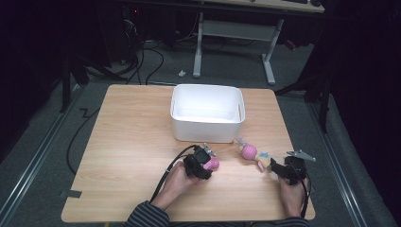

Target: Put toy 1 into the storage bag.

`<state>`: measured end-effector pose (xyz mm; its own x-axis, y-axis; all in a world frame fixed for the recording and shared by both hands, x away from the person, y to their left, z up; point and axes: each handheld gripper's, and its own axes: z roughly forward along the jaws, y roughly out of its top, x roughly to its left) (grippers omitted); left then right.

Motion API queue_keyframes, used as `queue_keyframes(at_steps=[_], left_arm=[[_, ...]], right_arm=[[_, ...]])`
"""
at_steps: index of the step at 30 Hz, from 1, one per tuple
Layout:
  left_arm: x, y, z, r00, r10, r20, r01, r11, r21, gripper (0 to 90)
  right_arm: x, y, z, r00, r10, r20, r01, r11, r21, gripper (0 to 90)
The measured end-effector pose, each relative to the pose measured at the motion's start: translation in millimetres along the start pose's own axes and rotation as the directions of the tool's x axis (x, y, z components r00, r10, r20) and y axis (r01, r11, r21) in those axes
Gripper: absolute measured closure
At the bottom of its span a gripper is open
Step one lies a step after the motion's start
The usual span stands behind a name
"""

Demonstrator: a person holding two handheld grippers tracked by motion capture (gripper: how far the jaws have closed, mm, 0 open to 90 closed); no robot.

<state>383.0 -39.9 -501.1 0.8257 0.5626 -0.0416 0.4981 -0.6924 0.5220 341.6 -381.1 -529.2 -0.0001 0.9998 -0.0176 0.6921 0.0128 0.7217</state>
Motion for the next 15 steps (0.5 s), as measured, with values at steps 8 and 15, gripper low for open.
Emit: queue_keyframes(at_steps=[8,15], left_arm=[[0.1,0.3,-0.7,0.9999,0.015,0.001,-0.015,0.9999,0.005,57.8],[-3.3,0.1,-3.7,0.9993,0.037,0.011,-0.037,0.9993,-0.007,58.9]], right_arm=[[0.0,0.1,0.1,1.0000,-0.002,-0.001,0.002,1.0000,0.000,31.3],[0.1,0.1,0.3,1.0000,0.001,-0.002,-0.001,1.0000,-0.002,31.2]])
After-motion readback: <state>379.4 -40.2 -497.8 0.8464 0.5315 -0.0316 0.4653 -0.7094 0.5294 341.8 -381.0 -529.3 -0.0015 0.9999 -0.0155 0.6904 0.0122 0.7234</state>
